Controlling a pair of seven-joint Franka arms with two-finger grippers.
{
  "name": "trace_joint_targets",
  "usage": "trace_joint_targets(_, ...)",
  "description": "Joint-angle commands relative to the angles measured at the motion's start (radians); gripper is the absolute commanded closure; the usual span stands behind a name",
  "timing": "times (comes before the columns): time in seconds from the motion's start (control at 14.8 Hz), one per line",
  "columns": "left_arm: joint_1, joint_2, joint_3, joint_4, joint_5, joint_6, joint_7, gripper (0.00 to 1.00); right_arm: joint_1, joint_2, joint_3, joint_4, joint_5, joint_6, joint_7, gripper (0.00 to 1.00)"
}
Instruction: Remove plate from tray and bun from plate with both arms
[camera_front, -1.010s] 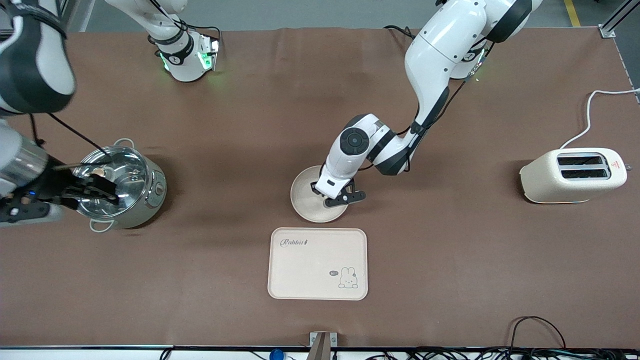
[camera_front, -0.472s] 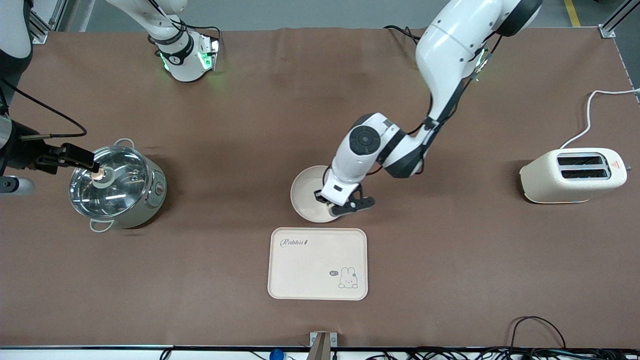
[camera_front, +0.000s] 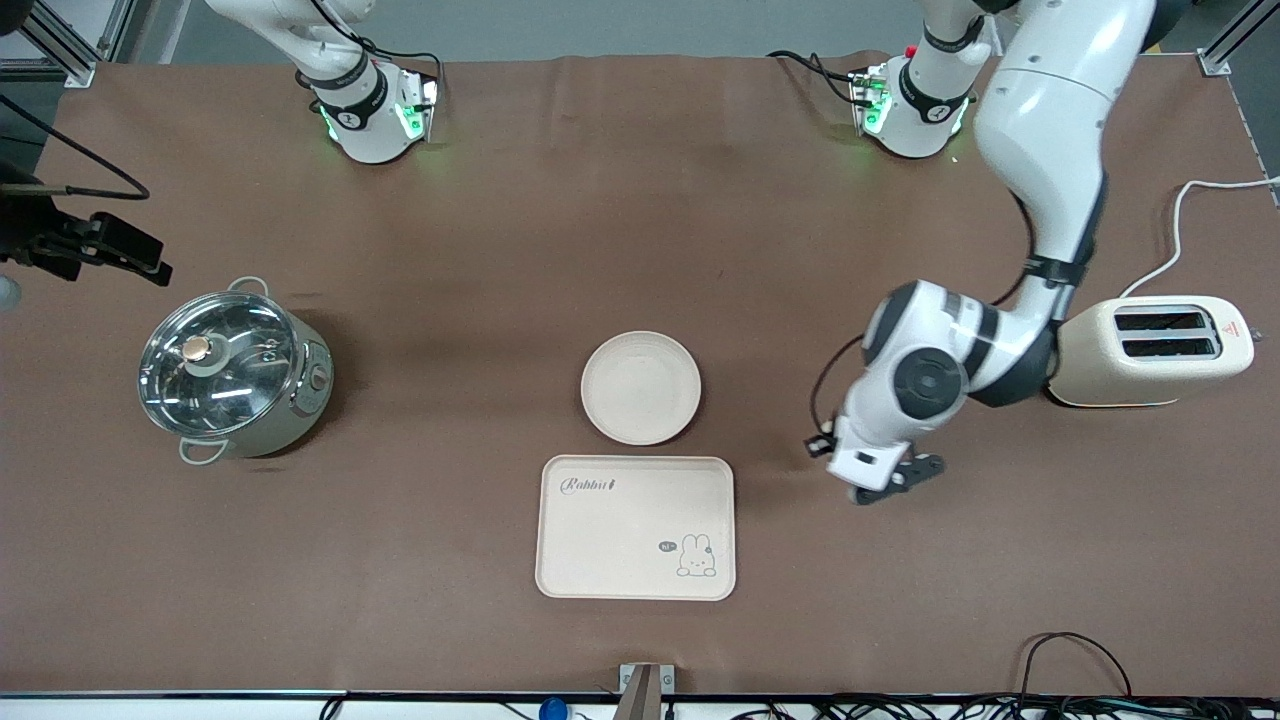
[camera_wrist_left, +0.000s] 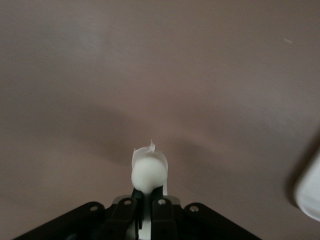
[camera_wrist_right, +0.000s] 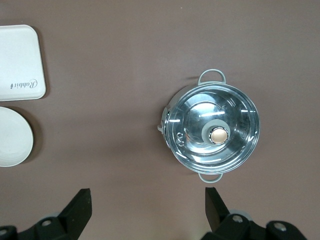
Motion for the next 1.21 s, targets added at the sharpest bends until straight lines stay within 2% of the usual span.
trace_joint_targets(0.0, 0.073, -0.004, 0.001, -0.015, 0.046, -0.038, 0.045, 0.98, 0.015, -0.03, -0.015, -0.035, -0.009, 0.011, 0.012, 0.0)
trace_joint_targets(0.07, 0.119, 0.001, -0.001, -0.017, 0.053, -0.041, 0.089, 0.98, 0.014, -0.033, -0.014, -0.033, -0.007, 0.037, 0.012, 0.0)
trace_joint_targets(0.2, 0.126, 0.028, -0.002, -0.015, 0.053, -0.041, 0.087, 0.93, 0.015, -0.037, -0.011, -0.033, -0.004, 0.081, 0.012, 0.0)
trace_joint_targets(0.34, 0.13, 0.044, -0.002, -0.015, 0.051, -0.04, 0.093, 0.81, 0.014, -0.036, -0.015, -0.035, -0.003, 0.092, 0.014, 0.0)
trace_joint_targets(0.4, 0.139, 0.048, -0.001, -0.015, 0.053, -0.038, 0.099, 0.65, 0.015, -0.036, -0.017, -0.035, 0.0, 0.091, 0.018, 0.0)
trace_joint_targets(0.47, 0.149, 0.051, -0.001, -0.015, 0.051, -0.035, 0.096, 0.43, 0.011, -0.036, -0.02, -0.047, 0.017, 0.088, 0.02, 0.0)
trace_joint_targets(0.54, 0.152, 0.051, -0.001, -0.015, 0.051, -0.035, 0.087, 0.25, 0.003, -0.037, -0.029, -0.076, 0.04, 0.091, 0.017, 0.0)
trace_joint_targets(0.61, 0.152, 0.045, -0.001, -0.015, 0.053, -0.036, 0.088, 0.0, 0.001, -0.036, -0.049, -0.103, 0.051, 0.109, 0.015, 0.0)
trace_joint_targets(1.01, 0.156, -0.01, -0.002, -0.008, 0.054, -0.047, 0.091, 0.0, 0.041, -0.034, -0.086, -0.122, 0.051, 0.143, 0.012, 0.0)
trace_joint_targets(1.15, 0.153, -0.009, -0.007, -0.008, 0.054, -0.087, 0.083, 0.0, 0.044, -0.034, -0.086, -0.117, 0.049, 0.138, 0.012, 0.0)
